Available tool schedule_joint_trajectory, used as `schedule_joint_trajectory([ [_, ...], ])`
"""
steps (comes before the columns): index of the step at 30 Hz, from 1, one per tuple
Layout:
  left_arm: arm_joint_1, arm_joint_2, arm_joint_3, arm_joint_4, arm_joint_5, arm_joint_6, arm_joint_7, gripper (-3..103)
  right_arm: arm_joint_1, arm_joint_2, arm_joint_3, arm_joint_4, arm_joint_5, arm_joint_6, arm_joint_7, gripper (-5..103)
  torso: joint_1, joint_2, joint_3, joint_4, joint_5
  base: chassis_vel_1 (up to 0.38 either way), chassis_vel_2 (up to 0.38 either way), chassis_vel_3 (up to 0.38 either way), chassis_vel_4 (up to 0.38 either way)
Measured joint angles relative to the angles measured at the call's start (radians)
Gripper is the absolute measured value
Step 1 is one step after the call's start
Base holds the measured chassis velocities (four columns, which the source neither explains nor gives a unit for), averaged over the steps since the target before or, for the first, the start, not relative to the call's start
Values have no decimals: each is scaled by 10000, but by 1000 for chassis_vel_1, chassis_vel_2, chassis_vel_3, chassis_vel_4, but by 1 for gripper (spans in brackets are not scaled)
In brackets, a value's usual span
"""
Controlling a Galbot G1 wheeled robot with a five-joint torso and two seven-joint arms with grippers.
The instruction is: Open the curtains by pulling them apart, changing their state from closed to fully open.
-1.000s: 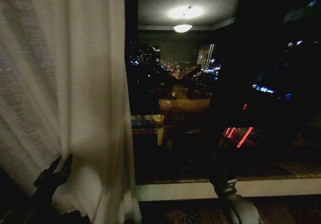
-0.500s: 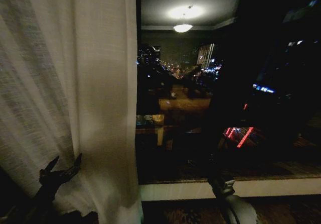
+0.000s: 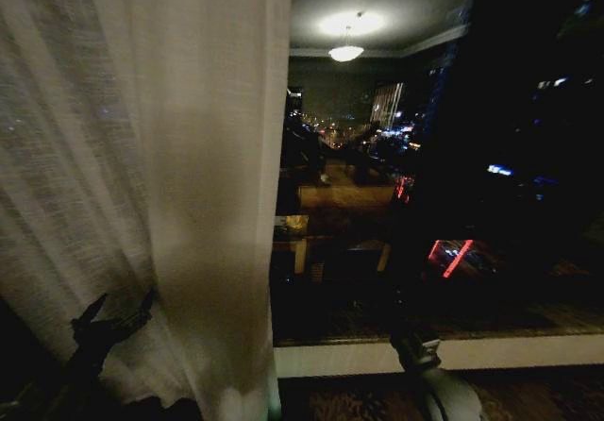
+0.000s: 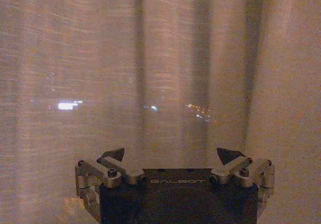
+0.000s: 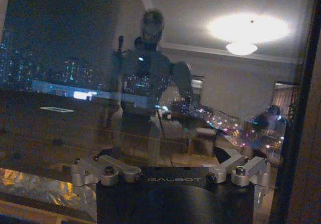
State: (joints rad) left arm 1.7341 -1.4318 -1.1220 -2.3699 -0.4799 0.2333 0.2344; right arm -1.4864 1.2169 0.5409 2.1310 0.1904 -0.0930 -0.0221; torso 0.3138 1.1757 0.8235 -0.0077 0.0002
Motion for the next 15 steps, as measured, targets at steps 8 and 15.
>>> schedule_joint_trajectory([
  [8,885,-1156,760,-951,372,190,-41,100,-3,41,-160,-87,-159,-16,12,100,0,-1,1,4,3,0,0,0,0],
  [15,1260,-1574,1246,-1294,806,574,90,100,58,-52,-211,-260,-174,-23,13,100,-1,0,0,0,1,0,0,0,0],
])
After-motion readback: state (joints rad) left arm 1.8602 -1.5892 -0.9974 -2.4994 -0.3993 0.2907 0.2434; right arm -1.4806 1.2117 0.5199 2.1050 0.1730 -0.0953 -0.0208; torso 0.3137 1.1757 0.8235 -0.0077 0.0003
